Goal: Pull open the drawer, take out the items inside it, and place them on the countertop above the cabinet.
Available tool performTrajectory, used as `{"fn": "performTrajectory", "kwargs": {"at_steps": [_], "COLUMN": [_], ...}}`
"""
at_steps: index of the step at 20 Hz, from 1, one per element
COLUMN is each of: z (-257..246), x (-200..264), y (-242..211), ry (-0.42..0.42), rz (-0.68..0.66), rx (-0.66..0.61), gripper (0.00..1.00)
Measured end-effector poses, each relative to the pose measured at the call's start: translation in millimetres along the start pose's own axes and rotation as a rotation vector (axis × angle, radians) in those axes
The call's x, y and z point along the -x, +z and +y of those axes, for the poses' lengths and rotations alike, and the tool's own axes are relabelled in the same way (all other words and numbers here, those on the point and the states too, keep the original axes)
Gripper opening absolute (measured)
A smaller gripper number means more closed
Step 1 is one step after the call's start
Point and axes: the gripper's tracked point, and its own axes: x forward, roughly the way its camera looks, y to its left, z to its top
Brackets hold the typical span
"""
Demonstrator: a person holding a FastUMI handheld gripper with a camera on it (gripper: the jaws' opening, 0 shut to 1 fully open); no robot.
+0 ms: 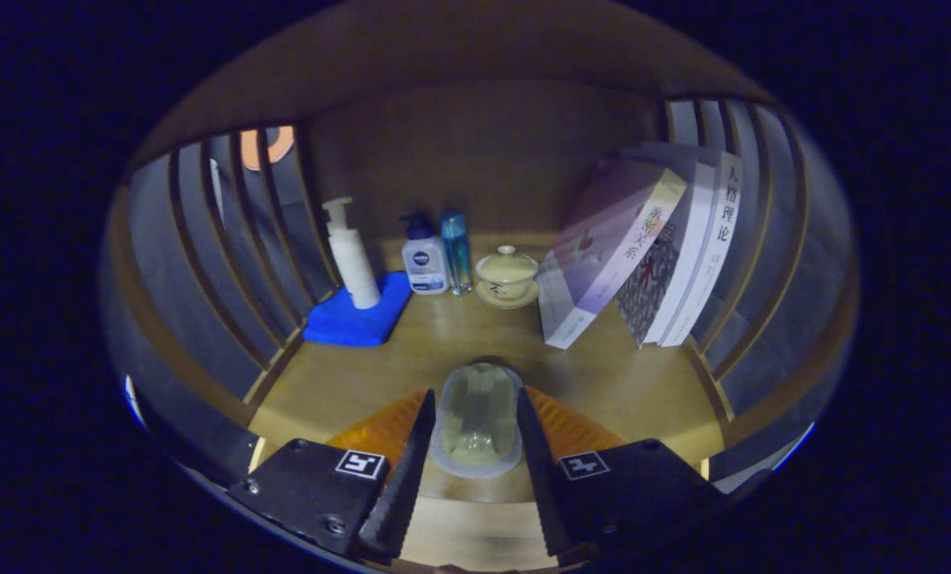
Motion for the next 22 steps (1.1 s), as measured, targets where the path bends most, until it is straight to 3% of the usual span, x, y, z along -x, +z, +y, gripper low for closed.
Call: {"fn": "performTrajectory", "kwargs": {"at_steps": [1, 4, 9, 11, 18, 22], "z": [1.5, 8.5, 21.3, 24.6, 39.4, 48.0], "x": [11.6, 46.2, 108.1, 128.6, 184.3, 196.7], "y": [-2.1, -7.2, -21.4, -28.5, -63.7, -89.9], "ry": [0.011, 0.055, 0.132, 0.144, 0.153, 0.159], "rz": [-0.022, -0.092, -0.214, -0.261, -0.453, -0.492], "rx": [0.004, 0.033, 0.046, 0.055, 0.12, 0.143], "gripper": [0.66, 0.81, 0.83, 0.96, 0.99, 0.99]}}
